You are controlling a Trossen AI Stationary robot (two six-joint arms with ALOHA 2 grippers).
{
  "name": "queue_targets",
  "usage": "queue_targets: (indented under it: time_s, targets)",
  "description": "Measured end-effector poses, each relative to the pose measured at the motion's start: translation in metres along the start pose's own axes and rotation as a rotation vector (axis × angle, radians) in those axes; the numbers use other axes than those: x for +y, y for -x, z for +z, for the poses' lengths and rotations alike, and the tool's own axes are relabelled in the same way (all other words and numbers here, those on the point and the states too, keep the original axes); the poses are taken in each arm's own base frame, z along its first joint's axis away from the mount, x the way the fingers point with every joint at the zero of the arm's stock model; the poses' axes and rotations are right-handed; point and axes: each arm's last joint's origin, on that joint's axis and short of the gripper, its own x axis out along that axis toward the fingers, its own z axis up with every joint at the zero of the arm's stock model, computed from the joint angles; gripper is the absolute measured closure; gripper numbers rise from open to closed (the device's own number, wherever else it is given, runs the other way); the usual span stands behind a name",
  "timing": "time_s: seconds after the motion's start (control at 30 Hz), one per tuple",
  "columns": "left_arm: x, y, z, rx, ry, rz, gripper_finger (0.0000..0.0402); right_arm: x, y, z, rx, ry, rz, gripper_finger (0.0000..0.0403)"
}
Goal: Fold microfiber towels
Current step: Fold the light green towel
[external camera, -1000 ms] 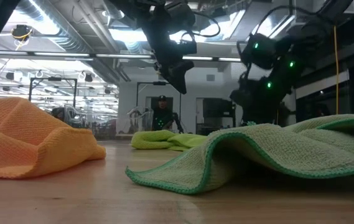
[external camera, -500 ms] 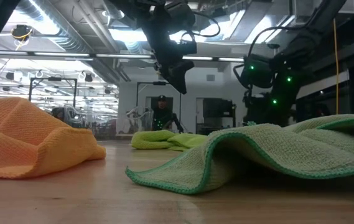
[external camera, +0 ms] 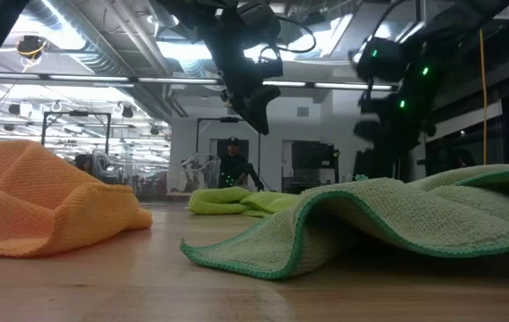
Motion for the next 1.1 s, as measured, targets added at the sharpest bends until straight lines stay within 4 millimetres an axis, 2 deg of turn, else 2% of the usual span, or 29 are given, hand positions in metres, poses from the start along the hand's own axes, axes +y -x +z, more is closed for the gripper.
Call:
queue_targets:
  time_s: [0.13,0.27,0.37,0.5,0.63,0.83,1.0,1.1]
  targets:
    - [0.011,0.005,-0.006,0.066,0.05,0.048,0.0317,0.001,0.021,0.002,-0.003,-0.008,0.192,0.0272]
    - [0.031,0.031,-0.015,0.137,0.164,0.091,0.0317,0.007,0.031,-0.001,0.029,0.046,0.354,0.0272]
    - [0.036,0.045,-0.022,0.202,0.192,0.095,0.0317,0.014,0.03,-0.002,0.007,0.116,0.377,0.0272]
    - [0.029,0.049,-0.027,0.25,0.181,0.084,0.0317,0.022,0.028,0.007,-0.095,0.155,0.405,0.0272]
    - [0.013,0.047,-0.029,0.275,0.19,0.051,0.0317,0.029,0.026,0.017,-0.203,0.174,0.442,0.0272]
    - [-0.008,0.061,-0.032,0.303,0.059,-0.026,0.0317,0.044,0.022,0.025,-0.293,0.226,0.596,0.0272]
    - [-0.004,0.081,-0.038,0.295,0.092,0.031,0.0317,0.059,0.014,0.032,-0.34,0.224,0.729,0.0272]
    - [0.001,0.088,-0.053,0.277,0.139,0.056,0.0317,0.072,0.008,0.042,-0.325,0.257,0.824,0.0272]
